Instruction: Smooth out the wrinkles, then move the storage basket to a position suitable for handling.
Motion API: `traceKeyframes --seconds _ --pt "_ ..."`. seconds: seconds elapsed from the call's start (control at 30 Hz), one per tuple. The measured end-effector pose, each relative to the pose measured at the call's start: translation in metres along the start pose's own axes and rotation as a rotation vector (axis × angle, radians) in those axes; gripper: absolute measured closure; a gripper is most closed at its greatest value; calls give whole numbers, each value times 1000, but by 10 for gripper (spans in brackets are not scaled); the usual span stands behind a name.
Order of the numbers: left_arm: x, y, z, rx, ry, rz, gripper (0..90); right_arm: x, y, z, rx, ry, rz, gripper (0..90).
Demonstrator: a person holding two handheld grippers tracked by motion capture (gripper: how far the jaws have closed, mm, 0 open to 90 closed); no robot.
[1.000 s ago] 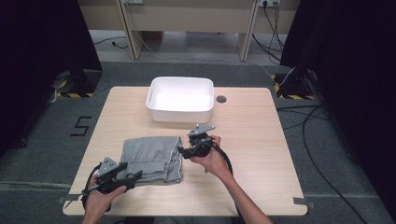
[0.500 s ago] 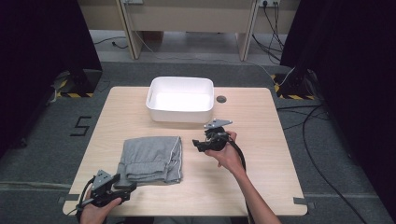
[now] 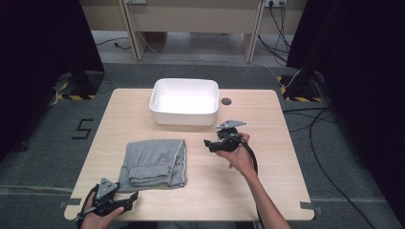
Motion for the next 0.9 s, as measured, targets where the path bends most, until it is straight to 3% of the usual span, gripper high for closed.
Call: traceKeyframes --seconds 0.17,0.7,0.9 --pt "2 -2 -3 63 17 32 158 -3 -6 1 13 -8 -5 326" --pt "-7 -8 -9 48 28 40 154 -13 -23 14 46 -45 -36 327" --pt "-9 -10 -13 40 43 16 151 -10 -31 21 69 -47 -44 327"
Point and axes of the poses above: each handheld gripper's, and its own axes: x roughly forward along the jaws, z roughly out of its top, y roughly to its left, the point moved 10 cm from there along x, roughly forward along the jaws, and after that the axes turned 5 degrees about x, right-handed, at the moved point
